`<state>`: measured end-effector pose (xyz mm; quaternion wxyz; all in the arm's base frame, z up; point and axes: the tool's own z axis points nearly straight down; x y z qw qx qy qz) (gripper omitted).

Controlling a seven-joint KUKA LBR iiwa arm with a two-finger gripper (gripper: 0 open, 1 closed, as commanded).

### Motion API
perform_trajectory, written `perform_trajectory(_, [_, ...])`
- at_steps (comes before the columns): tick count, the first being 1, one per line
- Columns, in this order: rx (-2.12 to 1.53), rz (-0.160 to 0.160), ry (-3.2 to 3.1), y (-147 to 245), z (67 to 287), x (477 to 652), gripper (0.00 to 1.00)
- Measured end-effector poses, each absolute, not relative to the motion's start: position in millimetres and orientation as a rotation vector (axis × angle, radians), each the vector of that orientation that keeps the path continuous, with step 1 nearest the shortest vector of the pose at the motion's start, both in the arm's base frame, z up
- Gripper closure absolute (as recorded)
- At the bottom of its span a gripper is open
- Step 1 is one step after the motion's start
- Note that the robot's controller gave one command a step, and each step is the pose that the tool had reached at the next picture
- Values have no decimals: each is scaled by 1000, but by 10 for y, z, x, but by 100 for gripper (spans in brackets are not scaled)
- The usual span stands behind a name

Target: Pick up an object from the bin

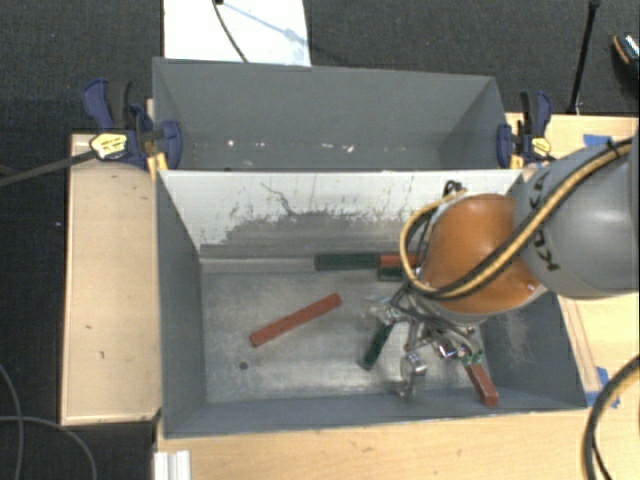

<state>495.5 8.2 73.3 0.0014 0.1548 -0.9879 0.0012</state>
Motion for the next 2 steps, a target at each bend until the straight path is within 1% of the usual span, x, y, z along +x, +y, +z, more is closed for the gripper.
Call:
perform_trajectory(1, [489,-1,-3101,130,732,4954,100])
perform_trajectory(2, [490,1,-3115,298,2228,5186,100])
